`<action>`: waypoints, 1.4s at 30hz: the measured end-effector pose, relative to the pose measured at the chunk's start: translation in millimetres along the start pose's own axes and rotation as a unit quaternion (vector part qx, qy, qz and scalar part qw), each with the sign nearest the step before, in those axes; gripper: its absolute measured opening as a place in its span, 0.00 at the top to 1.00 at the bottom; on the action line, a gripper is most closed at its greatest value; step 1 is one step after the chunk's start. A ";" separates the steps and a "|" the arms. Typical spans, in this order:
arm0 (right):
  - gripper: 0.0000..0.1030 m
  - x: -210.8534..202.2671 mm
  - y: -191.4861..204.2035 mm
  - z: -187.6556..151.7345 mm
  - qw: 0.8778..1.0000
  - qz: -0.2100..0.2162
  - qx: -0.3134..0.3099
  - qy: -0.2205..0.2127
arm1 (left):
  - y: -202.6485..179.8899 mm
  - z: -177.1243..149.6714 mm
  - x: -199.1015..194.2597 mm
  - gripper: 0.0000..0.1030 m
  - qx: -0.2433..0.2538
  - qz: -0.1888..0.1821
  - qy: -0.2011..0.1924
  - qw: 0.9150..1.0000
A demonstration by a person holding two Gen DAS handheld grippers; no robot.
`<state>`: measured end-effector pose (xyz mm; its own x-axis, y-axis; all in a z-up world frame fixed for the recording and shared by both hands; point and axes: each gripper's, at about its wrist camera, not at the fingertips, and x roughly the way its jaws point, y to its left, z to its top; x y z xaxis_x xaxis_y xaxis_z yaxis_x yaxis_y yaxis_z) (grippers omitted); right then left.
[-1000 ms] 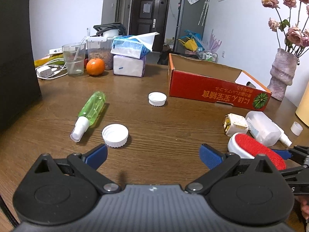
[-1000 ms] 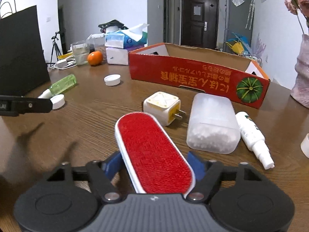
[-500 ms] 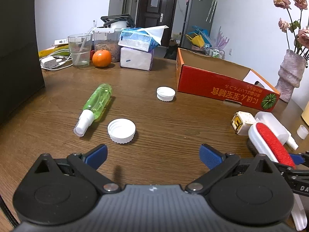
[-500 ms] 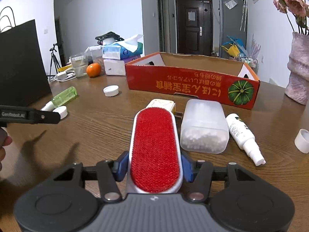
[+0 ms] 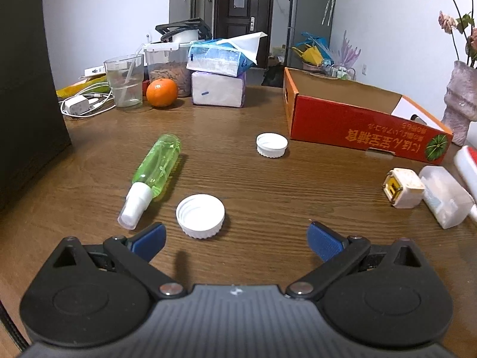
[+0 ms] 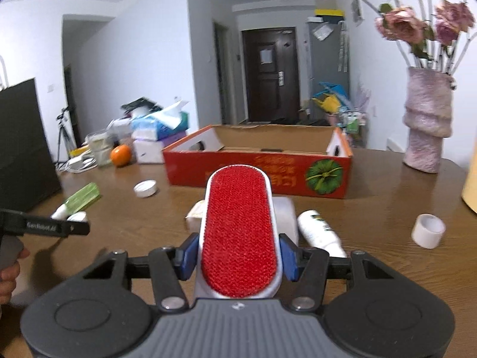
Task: Organize rigid objects
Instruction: 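Grasp the white bottle cap with the left gripper while the right holds the lint brush, then carry the white cap and lint brush over the cardboard box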
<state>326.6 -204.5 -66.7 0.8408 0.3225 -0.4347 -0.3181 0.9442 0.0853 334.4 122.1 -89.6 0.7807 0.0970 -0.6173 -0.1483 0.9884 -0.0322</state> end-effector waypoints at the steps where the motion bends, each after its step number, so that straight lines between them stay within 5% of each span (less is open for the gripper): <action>1: 0.47 -1.1 -3.0 0.7 1.000 -0.005 0.002 -0.003 | 0.8 0.8 2.2 0.00 0.001 0.002 0.001 1.000; 10: 0.47 -5.3 -27.0 1.6 0.999 -0.038 0.029 -0.017 | 11.6 10.2 25.7 0.18 -0.001 0.010 0.015 1.000; 16: 0.47 -4.9 -29.5 1.1 0.998 -0.044 0.031 -0.018 | 17.9 14.6 36.6 0.40 -0.007 -0.003 0.021 1.000; 19: 0.47 -4.5 -28.6 0.3 0.998 -0.045 0.030 -0.017 | 17.1 14.9 36.2 0.60 -0.001 -0.002 0.017 1.000; 42: 0.47 -4.5 -31.1 8.5 0.998 -0.058 0.020 -0.020 | -18.6 20.4 -2.8 0.60 0.034 -0.043 -0.038 0.998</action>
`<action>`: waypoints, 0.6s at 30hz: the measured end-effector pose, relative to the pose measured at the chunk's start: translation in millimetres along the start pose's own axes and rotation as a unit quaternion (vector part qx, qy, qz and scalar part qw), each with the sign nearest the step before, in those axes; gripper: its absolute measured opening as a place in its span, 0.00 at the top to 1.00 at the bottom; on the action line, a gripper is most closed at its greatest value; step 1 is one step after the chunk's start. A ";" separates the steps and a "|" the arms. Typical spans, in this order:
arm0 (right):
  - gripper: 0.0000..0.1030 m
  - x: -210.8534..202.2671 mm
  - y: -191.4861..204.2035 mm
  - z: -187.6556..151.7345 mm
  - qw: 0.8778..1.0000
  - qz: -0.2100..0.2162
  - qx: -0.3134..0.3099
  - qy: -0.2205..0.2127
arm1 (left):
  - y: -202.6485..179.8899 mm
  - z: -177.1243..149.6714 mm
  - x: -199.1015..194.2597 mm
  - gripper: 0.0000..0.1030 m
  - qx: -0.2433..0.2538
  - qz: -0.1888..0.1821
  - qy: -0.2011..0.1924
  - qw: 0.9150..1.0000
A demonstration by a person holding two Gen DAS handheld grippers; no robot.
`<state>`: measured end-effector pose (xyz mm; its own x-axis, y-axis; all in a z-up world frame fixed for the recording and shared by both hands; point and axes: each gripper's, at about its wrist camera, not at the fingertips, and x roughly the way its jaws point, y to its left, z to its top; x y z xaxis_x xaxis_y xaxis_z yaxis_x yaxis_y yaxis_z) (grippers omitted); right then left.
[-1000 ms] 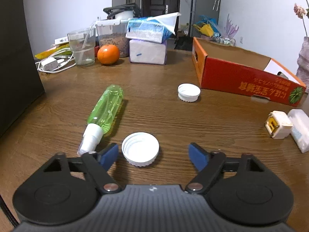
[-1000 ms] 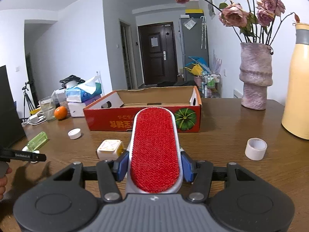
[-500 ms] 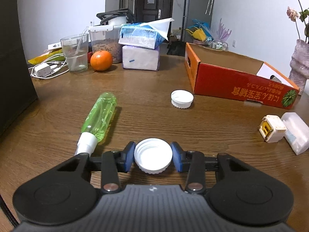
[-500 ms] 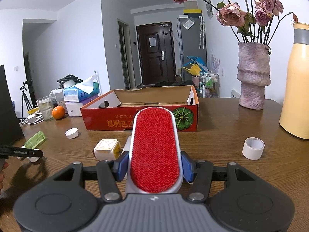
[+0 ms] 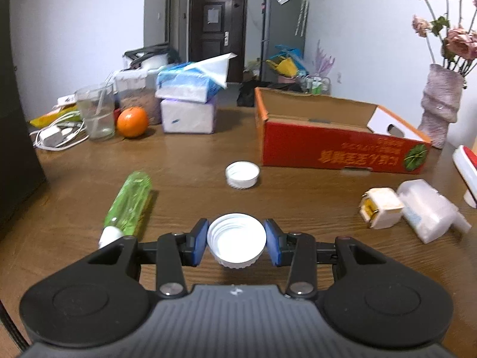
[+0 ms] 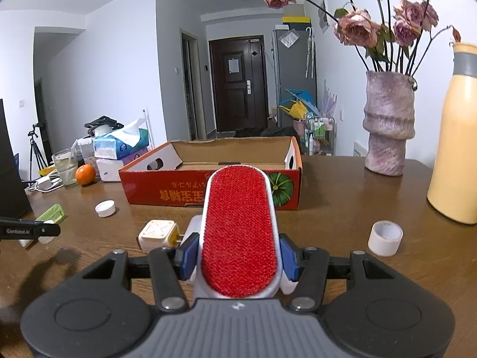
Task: Organize rigid objects
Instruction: 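Carry the white cap and lint brush over the cardboard box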
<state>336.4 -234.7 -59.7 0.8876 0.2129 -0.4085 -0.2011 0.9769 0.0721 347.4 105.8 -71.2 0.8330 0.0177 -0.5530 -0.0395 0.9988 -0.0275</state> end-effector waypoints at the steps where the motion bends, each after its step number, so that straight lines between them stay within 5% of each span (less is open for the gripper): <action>1: 0.47 -0.3 -0.4 1.8 1.000 -0.001 -0.002 -0.001 | -3.5 2.1 -1.7 0.60 0.001 -0.003 -0.003 1.000; 18: 0.47 4.8 -4.3 43.7 0.999 0.001 -0.001 -0.037 | -67.8 54.3 -10.9 0.60 0.004 -0.042 -0.054 0.998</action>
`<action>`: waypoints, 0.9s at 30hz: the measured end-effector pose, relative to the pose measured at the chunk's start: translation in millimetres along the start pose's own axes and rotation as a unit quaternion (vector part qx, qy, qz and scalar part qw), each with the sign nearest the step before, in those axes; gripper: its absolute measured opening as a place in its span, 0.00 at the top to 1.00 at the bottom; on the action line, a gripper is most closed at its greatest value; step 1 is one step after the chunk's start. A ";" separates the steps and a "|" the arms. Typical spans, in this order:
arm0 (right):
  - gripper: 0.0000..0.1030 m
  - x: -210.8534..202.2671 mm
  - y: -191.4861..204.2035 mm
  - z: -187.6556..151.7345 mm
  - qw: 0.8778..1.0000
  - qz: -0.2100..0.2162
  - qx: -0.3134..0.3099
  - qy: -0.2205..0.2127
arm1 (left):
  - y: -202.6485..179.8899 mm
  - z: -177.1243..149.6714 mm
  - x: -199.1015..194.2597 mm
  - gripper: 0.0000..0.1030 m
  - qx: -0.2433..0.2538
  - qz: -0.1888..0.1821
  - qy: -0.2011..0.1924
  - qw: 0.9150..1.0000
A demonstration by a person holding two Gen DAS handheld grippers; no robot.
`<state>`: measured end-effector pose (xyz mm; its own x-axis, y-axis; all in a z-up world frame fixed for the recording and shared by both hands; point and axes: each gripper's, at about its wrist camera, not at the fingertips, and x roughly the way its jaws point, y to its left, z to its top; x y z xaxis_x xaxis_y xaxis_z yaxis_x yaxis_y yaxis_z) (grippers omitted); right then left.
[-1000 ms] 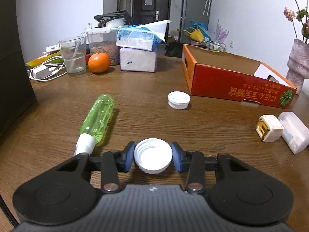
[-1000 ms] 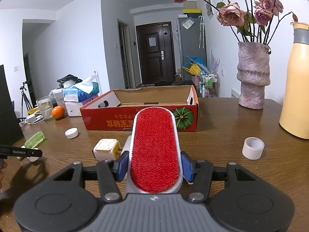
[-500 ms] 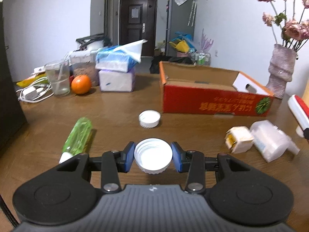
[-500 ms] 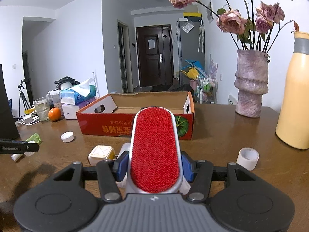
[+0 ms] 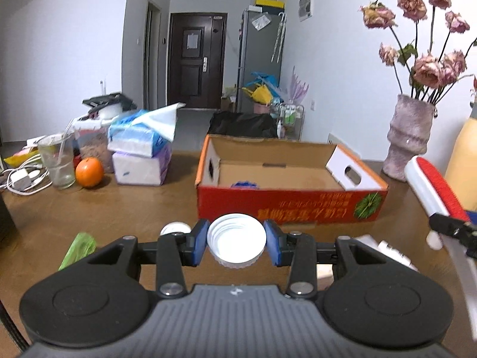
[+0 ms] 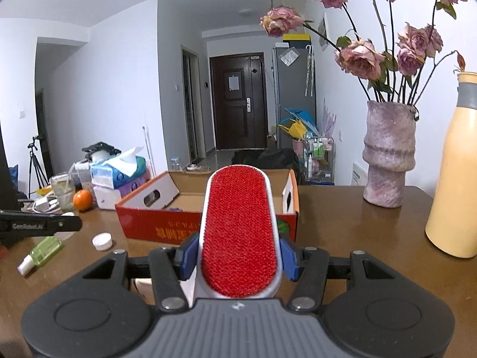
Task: Organize rigid objects
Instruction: 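Carry the white cap and lint brush over the cardboard box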
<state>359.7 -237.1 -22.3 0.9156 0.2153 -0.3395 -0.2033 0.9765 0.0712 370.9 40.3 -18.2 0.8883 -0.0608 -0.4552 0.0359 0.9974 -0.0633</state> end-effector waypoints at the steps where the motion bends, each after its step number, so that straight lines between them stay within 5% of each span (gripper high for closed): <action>1: 0.47 1.8 0.5 2.2 1.000 0.002 0.002 -0.002 | -3.3 3.2 1.3 0.60 -0.001 0.000 -0.003 1.000; 27: 0.47 95.2 -7.8 46.0 1.000 0.004 0.022 0.009 | -39.1 55.9 83.9 0.60 -0.018 0.002 -0.029 0.999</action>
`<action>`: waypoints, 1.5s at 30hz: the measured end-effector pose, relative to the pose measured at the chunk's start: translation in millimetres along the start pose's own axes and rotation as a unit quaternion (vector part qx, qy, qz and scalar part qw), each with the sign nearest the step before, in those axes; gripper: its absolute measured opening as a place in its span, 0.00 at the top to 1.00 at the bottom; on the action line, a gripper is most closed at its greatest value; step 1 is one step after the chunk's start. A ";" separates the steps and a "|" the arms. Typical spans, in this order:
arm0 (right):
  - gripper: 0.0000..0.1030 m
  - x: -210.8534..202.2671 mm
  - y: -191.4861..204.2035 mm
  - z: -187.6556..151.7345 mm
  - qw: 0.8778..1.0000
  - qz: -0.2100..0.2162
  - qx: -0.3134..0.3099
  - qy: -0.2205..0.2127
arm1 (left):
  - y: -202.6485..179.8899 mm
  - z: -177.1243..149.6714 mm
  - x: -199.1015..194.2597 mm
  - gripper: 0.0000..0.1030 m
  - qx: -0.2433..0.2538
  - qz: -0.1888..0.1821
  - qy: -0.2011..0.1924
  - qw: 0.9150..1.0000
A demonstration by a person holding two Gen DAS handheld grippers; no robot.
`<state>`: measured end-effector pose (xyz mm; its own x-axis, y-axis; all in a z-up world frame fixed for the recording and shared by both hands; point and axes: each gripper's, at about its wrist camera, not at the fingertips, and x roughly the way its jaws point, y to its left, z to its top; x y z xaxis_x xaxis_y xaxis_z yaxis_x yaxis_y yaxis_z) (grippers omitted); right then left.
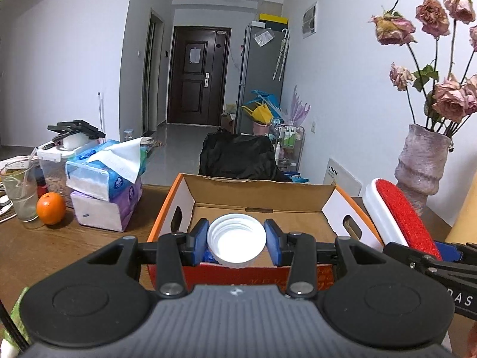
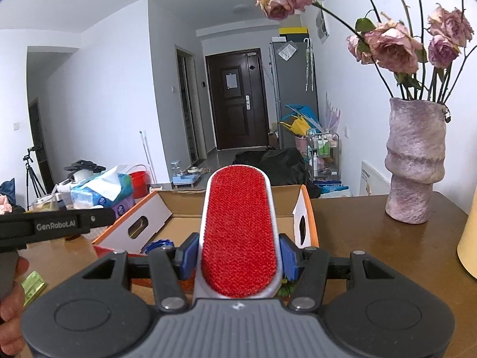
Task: Organize rigid objects
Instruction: 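Carry the white cap and lint brush over the cardboard box, then open both grippers to drop the white cap and lint brush into the box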
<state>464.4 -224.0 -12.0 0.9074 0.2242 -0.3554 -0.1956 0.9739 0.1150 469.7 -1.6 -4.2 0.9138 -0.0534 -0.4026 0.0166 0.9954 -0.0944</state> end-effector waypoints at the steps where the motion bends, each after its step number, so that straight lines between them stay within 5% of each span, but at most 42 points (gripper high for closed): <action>1: 0.47 4.4 0.0 1.9 1.000 -0.001 -0.001 0.001 | 0.4 1.1 4.5 0.60 -0.001 0.000 0.002 1.000; 19: 0.47 67.6 0.0 35.6 1.000 -0.005 0.006 0.010 | -1.7 25.4 80.0 0.60 -0.003 0.013 0.011 1.000; 45: 0.47 163.3 -1.2 43.7 0.995 -0.011 -0.002 0.100 | 4.2 23.7 148.5 0.60 0.019 0.039 0.055 0.998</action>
<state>629.0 -190.1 -29.6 0.8188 0.2058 -0.5360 -0.1793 0.9785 0.1018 615.0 -3.5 -42.8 0.8626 0.0177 -0.5056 -0.0349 0.9991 -0.0246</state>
